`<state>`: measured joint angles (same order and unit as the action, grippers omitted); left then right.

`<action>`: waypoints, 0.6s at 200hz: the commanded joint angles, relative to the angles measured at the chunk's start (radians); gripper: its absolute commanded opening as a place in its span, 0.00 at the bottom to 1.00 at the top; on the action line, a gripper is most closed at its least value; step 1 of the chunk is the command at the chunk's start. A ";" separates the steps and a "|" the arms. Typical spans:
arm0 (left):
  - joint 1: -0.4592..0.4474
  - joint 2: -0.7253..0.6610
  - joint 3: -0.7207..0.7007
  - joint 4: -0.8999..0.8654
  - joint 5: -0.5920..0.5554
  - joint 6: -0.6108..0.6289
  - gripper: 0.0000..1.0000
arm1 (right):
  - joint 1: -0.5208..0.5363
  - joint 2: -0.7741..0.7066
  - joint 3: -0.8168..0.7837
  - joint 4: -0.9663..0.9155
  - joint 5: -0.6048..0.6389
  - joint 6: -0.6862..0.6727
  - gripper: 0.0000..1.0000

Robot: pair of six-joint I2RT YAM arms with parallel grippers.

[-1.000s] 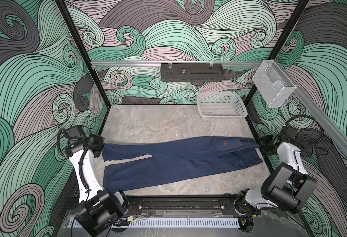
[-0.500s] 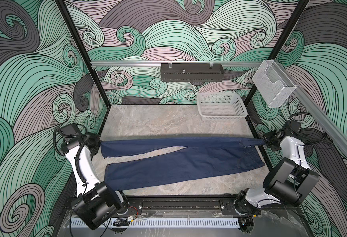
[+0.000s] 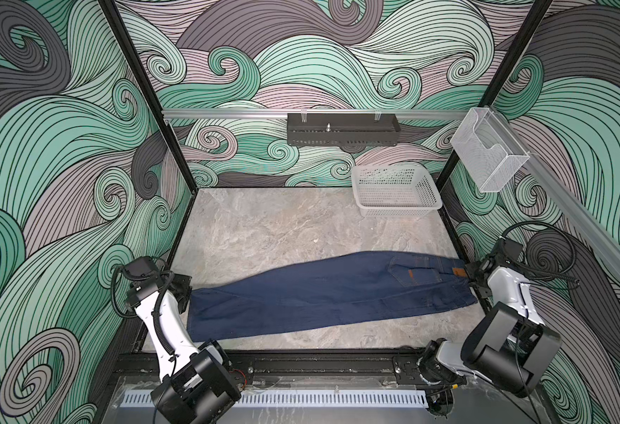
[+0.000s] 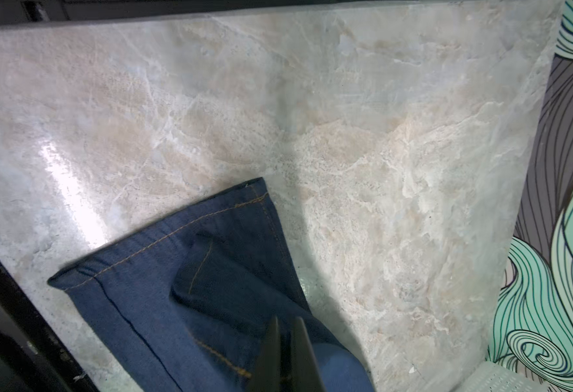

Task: Fold and stack the trousers
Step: Fold the trousers at the center of the table.

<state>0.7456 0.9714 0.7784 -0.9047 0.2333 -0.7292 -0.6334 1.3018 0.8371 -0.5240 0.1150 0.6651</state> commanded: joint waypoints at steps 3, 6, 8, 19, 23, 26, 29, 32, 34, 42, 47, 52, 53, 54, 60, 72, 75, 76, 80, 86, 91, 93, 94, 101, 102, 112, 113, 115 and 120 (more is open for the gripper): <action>0.021 0.001 -0.015 -0.009 -0.052 0.007 0.00 | -0.004 0.001 -0.023 -0.001 0.078 0.018 0.00; 0.022 0.002 -0.016 -0.008 -0.052 0.007 0.00 | -0.005 0.002 -0.026 -0.002 0.080 0.018 0.00; 0.023 0.003 -0.016 -0.008 -0.051 0.007 0.00 | -0.006 0.003 -0.028 -0.002 0.082 0.019 0.00; 0.028 0.001 -0.009 -0.019 -0.052 0.005 0.00 | -0.005 0.004 -0.037 -0.010 0.095 0.022 0.00; 0.031 0.000 -0.006 -0.026 -0.052 0.005 0.00 | -0.006 0.004 -0.041 -0.013 0.100 0.025 0.00; 0.034 -0.002 -0.002 -0.027 -0.052 0.004 0.00 | -0.006 0.002 -0.043 -0.014 0.104 0.025 0.00; 0.037 -0.005 0.000 -0.028 -0.052 0.002 0.00 | -0.006 0.001 -0.044 -0.014 0.106 0.027 0.00; 0.039 -0.006 0.002 -0.027 -0.051 0.000 0.00 | -0.006 0.002 -0.044 -0.016 0.107 0.028 0.00; 0.041 -0.008 0.002 -0.023 -0.048 -0.002 0.00 | -0.006 -0.001 -0.043 -0.017 0.107 0.030 0.00; 0.047 -0.007 0.010 -0.010 -0.029 -0.009 0.00 | -0.006 0.002 -0.034 -0.023 0.095 0.031 0.00; 0.049 -0.003 0.016 -0.004 -0.016 -0.014 0.00 | -0.005 0.004 -0.020 -0.032 0.083 0.033 0.00; 0.050 0.003 0.029 0.000 -0.001 -0.021 0.00 | -0.006 0.010 -0.003 -0.048 0.071 0.036 0.00; 0.050 0.004 0.032 0.001 0.002 -0.022 0.00 | -0.005 0.010 0.001 -0.050 0.067 0.037 0.00; 0.050 0.007 0.034 0.002 0.005 -0.023 0.00 | -0.006 0.012 0.005 -0.052 0.064 0.037 0.00; 0.051 0.017 0.053 0.004 0.027 -0.029 0.00 | -0.006 0.015 0.025 -0.064 0.050 0.039 0.00; 0.055 0.040 0.101 -0.011 0.071 -0.039 0.00 | -0.006 0.020 0.065 -0.091 0.034 0.044 0.00; 0.055 0.044 0.113 -0.019 0.079 -0.042 0.00 | -0.006 0.022 0.075 -0.100 0.031 0.042 0.00; 0.056 0.046 0.119 -0.022 0.081 -0.043 0.00 | -0.006 0.022 0.078 -0.103 0.030 0.042 0.00; 0.056 0.052 0.135 -0.034 0.088 -0.046 0.00 | -0.005 0.023 0.090 -0.112 0.028 0.041 0.00; 0.057 0.056 0.153 -0.051 0.094 -0.049 0.00 | -0.005 0.025 0.102 -0.123 0.030 0.038 0.00; 0.058 0.057 0.162 -0.059 0.098 -0.050 0.00 | -0.005 0.021 0.105 -0.129 0.035 0.037 0.00; 0.059 0.056 0.163 -0.061 0.097 -0.050 0.00 | -0.005 0.019 0.104 -0.130 0.037 0.037 0.00; 0.060 0.056 0.164 -0.061 0.097 -0.050 0.00 | -0.006 0.018 0.105 -0.130 0.039 0.036 0.00; 0.065 0.048 0.162 -0.068 0.091 -0.049 0.00 | -0.006 0.010 0.095 -0.130 0.049 0.036 0.00; 0.066 0.047 0.161 -0.069 0.092 -0.048 0.00 | -0.006 0.008 0.094 -0.131 0.052 0.037 0.00; 0.078 0.031 0.150 -0.077 0.077 -0.040 0.00 | -0.006 -0.009 0.076 -0.127 0.064 0.034 0.00; 0.079 0.030 0.149 -0.078 0.074 -0.040 0.00 | -0.006 -0.010 0.074 -0.126 0.065 0.033 0.00; 0.080 0.026 0.146 -0.077 0.071 -0.039 0.00 | -0.005 -0.013 0.070 -0.124 0.068 0.033 0.00; 0.080 0.019 0.136 -0.078 0.062 -0.036 0.00 | -0.006 -0.021 0.059 -0.116 0.079 0.028 0.00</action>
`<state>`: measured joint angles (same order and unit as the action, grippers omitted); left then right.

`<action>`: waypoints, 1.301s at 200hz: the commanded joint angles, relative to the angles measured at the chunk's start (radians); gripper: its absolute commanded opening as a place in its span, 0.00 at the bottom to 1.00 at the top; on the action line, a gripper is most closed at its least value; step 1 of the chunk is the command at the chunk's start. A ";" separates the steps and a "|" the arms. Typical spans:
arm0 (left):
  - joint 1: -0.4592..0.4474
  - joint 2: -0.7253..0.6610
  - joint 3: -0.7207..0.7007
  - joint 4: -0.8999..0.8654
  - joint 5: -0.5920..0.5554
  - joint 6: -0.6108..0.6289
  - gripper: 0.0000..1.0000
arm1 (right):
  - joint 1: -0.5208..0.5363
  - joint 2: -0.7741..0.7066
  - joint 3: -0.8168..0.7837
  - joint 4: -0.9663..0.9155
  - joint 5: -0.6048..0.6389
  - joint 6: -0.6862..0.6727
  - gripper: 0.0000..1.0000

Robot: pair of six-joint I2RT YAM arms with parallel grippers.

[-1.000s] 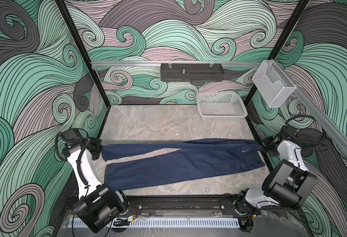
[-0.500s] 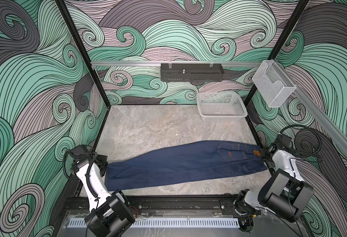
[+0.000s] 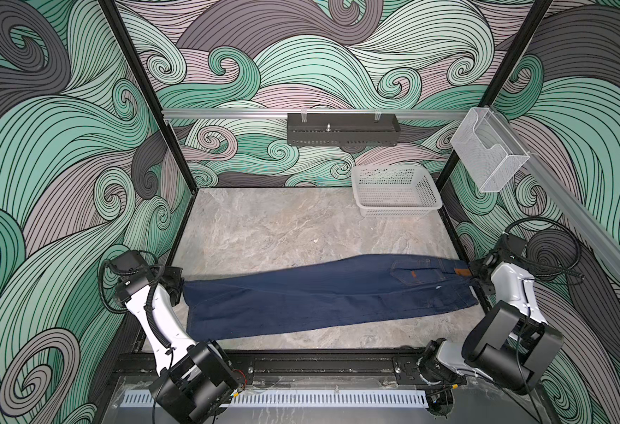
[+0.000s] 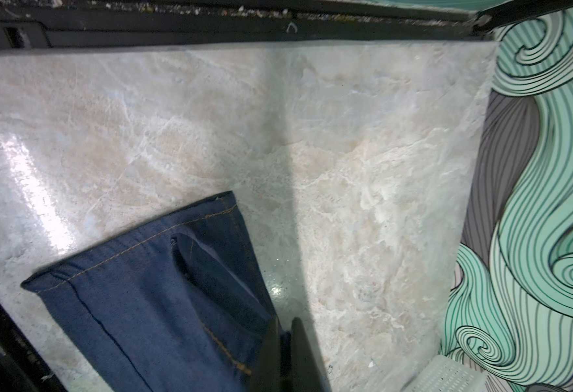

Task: Fold and stack the trousers
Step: Fold the trousers at the center of the table.

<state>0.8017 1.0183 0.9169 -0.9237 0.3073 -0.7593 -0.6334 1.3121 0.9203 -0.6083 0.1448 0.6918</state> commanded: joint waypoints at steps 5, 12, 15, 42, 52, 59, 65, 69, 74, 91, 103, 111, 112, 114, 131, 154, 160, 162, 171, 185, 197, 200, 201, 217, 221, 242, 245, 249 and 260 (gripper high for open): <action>0.025 -0.037 -0.016 -0.056 -0.019 -0.006 0.00 | -0.005 -0.037 -0.038 -0.026 0.062 -0.001 0.00; 0.025 -0.048 -0.041 -0.046 -0.023 -0.007 0.00 | -0.006 -0.041 -0.052 -0.020 0.080 -0.003 0.00; 0.025 -0.051 -0.052 -0.040 -0.026 -0.009 0.00 | -0.006 -0.042 -0.059 -0.019 0.085 -0.004 0.00; 0.027 -0.074 -0.138 -0.005 -0.062 -0.011 0.00 | -0.006 -0.040 -0.108 0.005 0.115 0.000 0.00; 0.030 -0.076 -0.155 -0.004 -0.078 -0.006 0.00 | -0.006 -0.035 -0.112 0.005 0.130 -0.001 0.00; 0.033 -0.076 -0.161 -0.004 -0.088 -0.003 0.00 | -0.006 -0.026 -0.112 0.003 0.135 -0.003 0.00; 0.034 -0.077 -0.166 -0.004 -0.097 -0.004 0.00 | -0.006 -0.019 -0.110 -0.002 0.140 -0.002 0.00; 0.036 -0.076 -0.168 -0.004 -0.101 -0.003 0.00 | -0.006 -0.016 -0.107 -0.004 0.143 0.000 0.00; 0.037 -0.075 -0.174 -0.001 -0.104 -0.003 0.00 | -0.006 -0.012 -0.106 -0.008 0.145 0.000 0.00; 0.039 -0.074 -0.188 0.009 -0.109 -0.004 0.00 | -0.006 -0.007 -0.107 -0.009 0.155 -0.002 0.00; 0.039 -0.067 -0.197 0.014 -0.114 -0.008 0.00 | -0.005 -0.007 -0.115 -0.010 0.166 0.000 0.01; 0.040 -0.062 -0.200 0.014 -0.116 -0.011 0.00 | -0.006 -0.006 -0.119 -0.009 0.174 0.000 0.02; 0.040 -0.062 -0.200 0.014 -0.117 -0.012 0.00 | -0.006 -0.005 -0.119 -0.009 0.175 0.000 0.02; 0.040 -0.061 -0.200 0.013 -0.118 -0.012 0.00 | -0.006 -0.004 -0.121 -0.009 0.177 0.000 0.02; 0.042 -0.052 -0.197 0.008 -0.130 -0.015 0.00 | -0.006 0.003 -0.129 -0.009 0.189 -0.002 0.02; 0.051 -0.046 -0.200 0.006 -0.148 -0.023 0.00 | -0.007 0.007 -0.130 -0.013 0.199 -0.010 0.06; 0.052 -0.044 -0.200 0.008 -0.151 -0.025 0.00 | -0.006 0.009 -0.130 -0.017 0.204 -0.011 0.10; 0.053 -0.044 -0.200 0.008 -0.151 -0.025 0.00 | -0.006 0.009 -0.130 -0.017 0.205 -0.011 0.11; 0.054 -0.038 -0.203 0.012 -0.150 -0.025 0.00 | -0.006 0.012 -0.133 -0.020 0.209 -0.011 0.21; 0.056 -0.028 -0.209 0.018 -0.145 -0.025 0.00 | -0.006 0.012 -0.135 -0.022 0.213 -0.011 0.32; 0.056 -0.022 -0.215 0.024 -0.135 -0.025 0.00 | -0.005 0.009 -0.138 -0.022 0.212 -0.011 0.39; 0.055 -0.021 -0.216 0.024 -0.133 -0.025 0.00 | -0.007 0.007 -0.138 -0.023 0.213 -0.011 0.42; 0.055 -0.021 -0.217 0.024 -0.133 -0.025 0.00 | -0.007 0.006 -0.138 -0.023 0.213 -0.011 0.42; 0.056 -0.018 -0.215 0.023 -0.125 -0.022 0.00 | -0.004 -0.008 -0.135 -0.028 0.203 -0.011 0.54; 0.056 -0.018 -0.213 0.023 -0.123 -0.021 0.00 | -0.004 -0.013 -0.133 -0.030 0.198 -0.012 0.57; 0.057 -0.031 -0.207 0.022 -0.102 -0.014 0.22 | -0.002 -0.043 -0.122 -0.048 0.164 -0.007 0.64; 0.057 -0.034 -0.206 0.021 -0.099 -0.014 0.27 | -0.001 -0.049 -0.123 -0.050 0.158 -0.005 0.65; 0.057 -0.037 -0.204 0.020 -0.094 -0.012 0.33 | 0.001 -0.058 -0.123 -0.052 0.149 0.000 0.65; 0.057 -0.048 -0.196 0.010 -0.080 -0.011 0.48 | 0.010 -0.080 -0.125 -0.059 0.122 0.010 0.66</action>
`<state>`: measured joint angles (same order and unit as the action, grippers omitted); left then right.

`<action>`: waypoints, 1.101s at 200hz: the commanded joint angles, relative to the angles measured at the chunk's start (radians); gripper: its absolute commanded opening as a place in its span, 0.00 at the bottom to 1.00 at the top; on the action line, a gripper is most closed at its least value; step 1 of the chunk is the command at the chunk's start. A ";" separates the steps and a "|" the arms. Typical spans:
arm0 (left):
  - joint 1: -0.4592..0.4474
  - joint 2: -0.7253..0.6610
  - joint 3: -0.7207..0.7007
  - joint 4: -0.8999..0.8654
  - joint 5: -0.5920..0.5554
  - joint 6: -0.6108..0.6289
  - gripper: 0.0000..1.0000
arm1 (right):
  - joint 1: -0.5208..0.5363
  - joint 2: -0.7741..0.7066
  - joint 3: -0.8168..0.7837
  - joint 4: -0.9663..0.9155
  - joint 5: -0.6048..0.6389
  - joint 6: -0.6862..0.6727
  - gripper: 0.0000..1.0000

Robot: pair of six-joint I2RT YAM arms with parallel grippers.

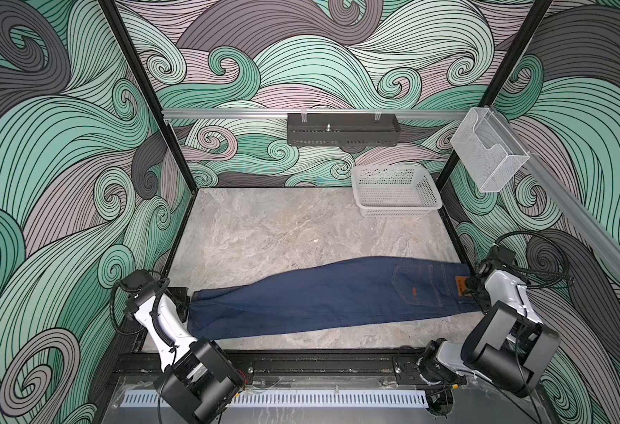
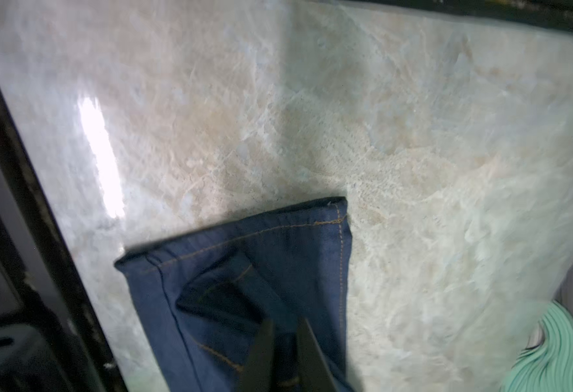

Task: Fold and stack the trousers
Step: Fold the trousers at the center of the table, then move the trousers to the center of the table.

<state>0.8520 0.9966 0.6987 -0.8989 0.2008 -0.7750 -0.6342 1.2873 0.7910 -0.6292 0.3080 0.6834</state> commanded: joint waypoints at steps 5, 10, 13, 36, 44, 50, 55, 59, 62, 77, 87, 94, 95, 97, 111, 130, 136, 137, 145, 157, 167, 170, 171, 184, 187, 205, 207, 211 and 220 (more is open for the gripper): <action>0.008 -0.031 0.030 -0.022 0.032 0.006 0.52 | 0.016 -0.069 0.003 -0.041 -0.054 0.025 0.66; 0.007 -0.037 0.042 -0.032 0.036 0.009 0.56 | 0.023 -0.081 0.002 -0.044 -0.067 0.030 0.66; 0.007 -0.040 0.049 -0.038 0.039 0.011 0.57 | 0.030 -0.090 0.000 -0.041 -0.074 0.031 0.66; 0.007 -0.048 0.119 -0.092 0.051 0.028 0.67 | 0.096 -0.152 -0.010 -0.052 -0.123 0.039 0.66; 0.007 -0.048 0.130 -0.102 0.060 0.034 0.68 | 0.129 -0.176 -0.015 -0.059 -0.133 0.040 0.66; 0.006 -0.045 0.129 -0.100 0.069 0.034 0.69 | 0.152 -0.195 -0.022 -0.062 -0.143 0.048 0.66; 0.005 -0.043 0.120 -0.094 0.080 0.033 0.70 | 0.169 -0.210 -0.034 -0.060 -0.155 0.052 0.65; 0.005 -0.041 0.109 -0.084 0.091 0.033 0.69 | 0.181 -0.223 -0.043 -0.057 -0.168 0.056 0.65; 0.004 -0.038 0.100 -0.076 0.099 0.031 0.69 | 0.187 -0.232 -0.050 -0.058 -0.179 0.063 0.64; 0.003 -0.024 0.043 -0.046 0.131 0.028 0.69 | 0.211 -0.271 -0.088 -0.067 -0.243 0.108 0.62; 0.000 -0.006 0.016 -0.040 0.146 0.031 0.69 | 0.223 -0.288 -0.120 -0.067 -0.297 0.148 0.59; -0.007 0.004 0.001 -0.033 0.154 0.028 0.69 | 0.230 -0.294 -0.141 -0.057 -0.338 0.168 0.57; -0.008 0.006 -0.001 -0.033 0.156 0.028 0.69 | 0.230 -0.295 -0.145 -0.057 -0.344 0.170 0.57; -0.011 0.006 -0.004 -0.032 0.158 0.027 0.69 | 0.231 -0.296 -0.149 -0.055 -0.355 0.175 0.57; -0.034 0.016 -0.020 -0.027 0.169 0.015 0.69 | 0.237 -0.291 -0.182 -0.043 -0.407 0.201 0.55; -0.084 0.006 -0.038 -0.016 0.134 -0.012 0.69 | 0.240 -0.272 -0.214 -0.016 -0.469 0.227 0.53; -0.096 0.003 -0.049 -0.010 0.123 -0.022 0.69 | 0.242 -0.263 -0.223 -0.006 -0.485 0.234 0.53; -0.098 0.002 -0.051 -0.009 0.121 -0.024 0.69 | 0.242 -0.261 -0.224 -0.004 -0.487 0.235 0.53; -0.112 -0.001 -0.069 0.004 0.108 -0.040 0.69 | 0.244 -0.246 -0.234 0.009 -0.502 0.240 0.53; -0.135 0.003 -0.093 0.023 0.088 -0.061 0.69 | 0.243 -0.219 -0.244 0.029 -0.528 0.244 0.53; -0.150 0.011 -0.110 0.036 0.070 -0.075 0.70 | 0.244 -0.195 -0.249 0.041 -0.542 0.245 0.53; -0.154 0.013 -0.116 0.038 0.065 -0.079 0.70 | 0.244 -0.188 -0.251 0.046 -0.545 0.245 0.53; -0.156 0.014 -0.119 0.039 0.064 -0.081 0.70 | 0.244 -0.185 -0.252 0.047 -0.546 0.245 0.53; -0.173 0.022 -0.143 0.060 0.041 -0.099 0.70 | 0.243 -0.155 -0.253 0.057 -0.558 0.242 0.53; -0.178 0.023 -0.149 0.064 0.034 -0.104 0.69 | 0.244 -0.148 -0.250 0.060 -0.560 0.242 0.53; -0.193 0.042 -0.183 0.100 0.003 -0.123 0.68 | 0.244 -0.113 -0.247 0.076 -0.571 0.246 0.52; -0.195 0.045 -0.186 0.104 -0.002 -0.125 0.68 | 0.244 -0.110 -0.246 0.079 -0.572 0.246 0.52; -0.198 0.051 -0.190 0.111 -0.011 -0.128 0.67 | 0.244 -0.103 -0.244 0.082 -0.575 0.246 0.52; -0.206 0.068 -0.199 0.131 -0.034 -0.133 0.66 | 0.243 -0.086 -0.238 0.088 -0.578 0.248 0.51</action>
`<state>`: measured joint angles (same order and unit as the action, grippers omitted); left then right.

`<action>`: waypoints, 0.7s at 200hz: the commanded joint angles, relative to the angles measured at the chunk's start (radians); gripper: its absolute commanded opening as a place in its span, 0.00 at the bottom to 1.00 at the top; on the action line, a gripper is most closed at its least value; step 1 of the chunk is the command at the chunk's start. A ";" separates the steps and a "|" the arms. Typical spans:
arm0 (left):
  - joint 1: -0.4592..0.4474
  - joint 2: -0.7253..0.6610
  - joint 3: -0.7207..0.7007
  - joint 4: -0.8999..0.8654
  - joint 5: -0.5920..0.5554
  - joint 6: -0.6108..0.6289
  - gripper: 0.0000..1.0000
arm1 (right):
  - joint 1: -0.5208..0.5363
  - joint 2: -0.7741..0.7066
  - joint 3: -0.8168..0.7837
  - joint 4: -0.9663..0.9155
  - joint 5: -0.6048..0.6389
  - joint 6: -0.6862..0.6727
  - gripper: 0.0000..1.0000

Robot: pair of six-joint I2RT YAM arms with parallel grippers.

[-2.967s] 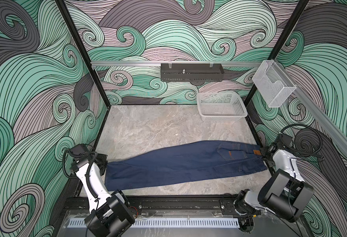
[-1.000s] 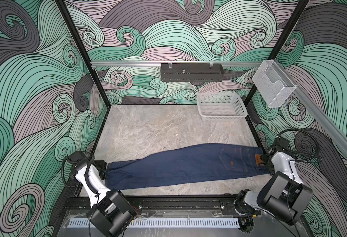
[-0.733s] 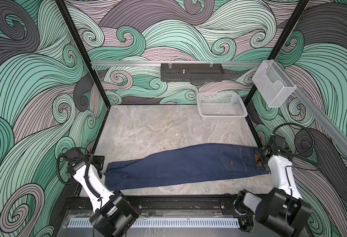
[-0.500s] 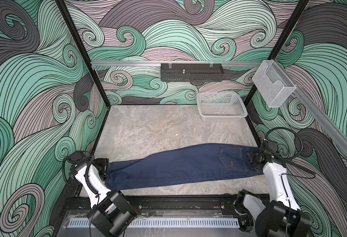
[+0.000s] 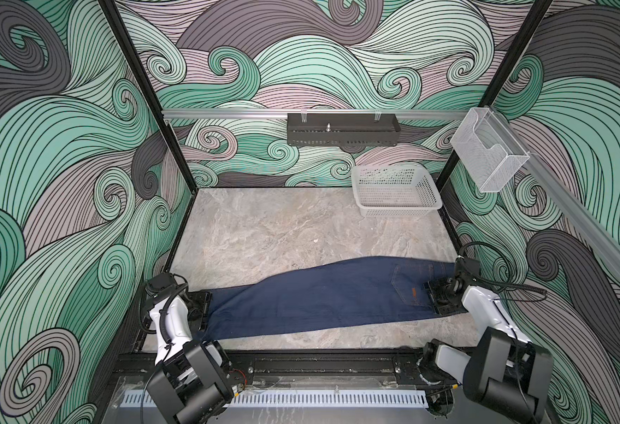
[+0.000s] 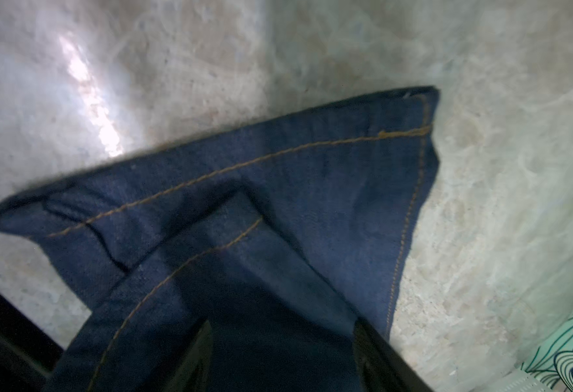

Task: Fold and stack the trousers
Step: Move the trousers to the center of the table.

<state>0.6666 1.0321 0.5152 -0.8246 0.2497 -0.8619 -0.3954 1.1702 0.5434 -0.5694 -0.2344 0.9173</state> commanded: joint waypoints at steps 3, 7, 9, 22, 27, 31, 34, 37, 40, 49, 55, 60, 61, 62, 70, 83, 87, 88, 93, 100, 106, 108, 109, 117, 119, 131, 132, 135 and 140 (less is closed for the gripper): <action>-0.022 0.039 -0.017 0.063 -0.089 -0.046 0.66 | 0.005 0.035 0.010 0.031 -0.037 0.014 0.51; -0.026 0.049 -0.018 0.070 -0.097 -0.048 0.65 | 0.005 0.041 0.011 0.033 -0.038 0.014 0.51; -0.025 0.053 -0.019 0.074 -0.102 -0.048 0.65 | 0.005 0.044 0.012 0.034 -0.037 0.015 0.51; -0.033 0.089 -0.015 0.108 -0.132 -0.049 0.63 | 0.005 0.061 0.013 0.043 -0.036 0.018 0.50; -0.035 0.104 -0.010 0.122 -0.137 -0.050 0.62 | 0.005 0.069 0.013 0.048 -0.036 0.021 0.50; -0.036 0.118 -0.005 0.137 -0.139 -0.052 0.62 | 0.006 0.073 0.015 0.052 -0.037 0.023 0.50; -0.036 0.128 -0.001 0.147 -0.138 -0.053 0.61 | 0.005 0.078 0.015 0.056 -0.038 0.024 0.50; -0.038 0.137 0.004 0.159 -0.138 -0.055 0.61 | 0.005 0.080 0.016 0.057 -0.038 0.027 0.49; -0.041 0.150 0.009 0.167 -0.138 -0.057 0.61 | 0.005 0.084 0.016 0.060 -0.039 0.027 0.49; -0.048 0.188 0.034 0.191 -0.135 -0.066 0.60 | 0.005 0.097 0.018 0.068 -0.040 0.034 0.49; -0.055 0.216 0.052 0.214 -0.126 -0.069 0.60 | 0.005 0.106 0.022 0.073 -0.039 0.037 0.49; -0.065 0.240 0.069 0.226 -0.127 -0.070 0.60 | 0.005 0.114 0.024 0.077 -0.038 0.039 0.49; -0.067 0.243 0.074 0.228 -0.128 -0.071 0.60 | 0.005 0.115 0.024 0.077 -0.037 0.040 0.49; -0.069 0.250 0.077 0.229 -0.128 -0.072 0.60 | 0.005 0.117 0.026 0.078 -0.037 0.039 0.49; -0.081 0.291 0.109 0.240 -0.133 -0.074 0.59 | 0.004 0.132 0.033 0.081 -0.036 0.041 0.49; -0.104 0.363 0.157 0.264 -0.132 -0.072 0.58 | 0.005 0.154 0.044 0.088 -0.030 0.045 0.49; -0.110 0.381 0.171 0.272 -0.131 -0.072 0.58 | 0.004 0.160 0.046 0.093 -0.027 0.047 0.49; -0.111 0.383 0.174 0.275 -0.130 -0.073 0.58 | 0.005 0.161 0.046 0.093 -0.026 0.048 0.49; -0.119 0.430 0.193 0.288 -0.125 -0.072 0.58 | 0.005 0.170 0.051 0.098 -0.023 0.050 0.49; -0.130 0.476 0.219 0.304 -0.115 -0.074 0.57 | 0.004 0.184 0.057 0.105 -0.017 0.054 0.49; -0.140 0.515 0.247 0.315 -0.110 -0.075 0.57 | 0.005 0.198 0.064 0.110 -0.014 0.059 0.49; -0.144 0.527 0.257 0.317 -0.107 -0.075 0.57 | 0.006 0.202 0.066 0.112 -0.012 0.060 0.49; -0.147 0.533 0.262 0.319 -0.107 -0.076 0.57 | 0.006 0.205 0.067 0.113 -0.012 0.060 0.49; -0.161 0.583 0.304 0.324 -0.098 -0.080 0.56 | 0.006 0.222 0.077 0.118 -0.009 0.066 0.49; -0.164 0.598 0.314 0.323 -0.095 -0.082 0.56 | 0.006 0.230 0.080 0.123 -0.006 0.067 0.49; -0.184 0.664 0.376 0.335 -0.074 -0.098 0.55 | 0.010 0.261 0.100 0.130 0.003 0.072 0.49; -0.185 0.669 0.381 0.336 -0.072 -0.100 0.54 | 0.009 0.264 0.101 0.130 0.004 0.073 0.49; -0.190 0.683 0.396 0.341 -0.068 -0.103 0.54 | 0.010 0.271 0.105 0.131 0.010 0.075 0.49; -0.203 0.705 0.420 0.344 -0.067 -0.111 0.54 | 0.010 0.284 0.113 0.136 0.012 0.079 0.49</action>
<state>0.4976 1.6028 0.8669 -0.6243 0.2153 -0.9470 -0.3851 1.3853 0.6415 -0.4953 -0.3164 0.9821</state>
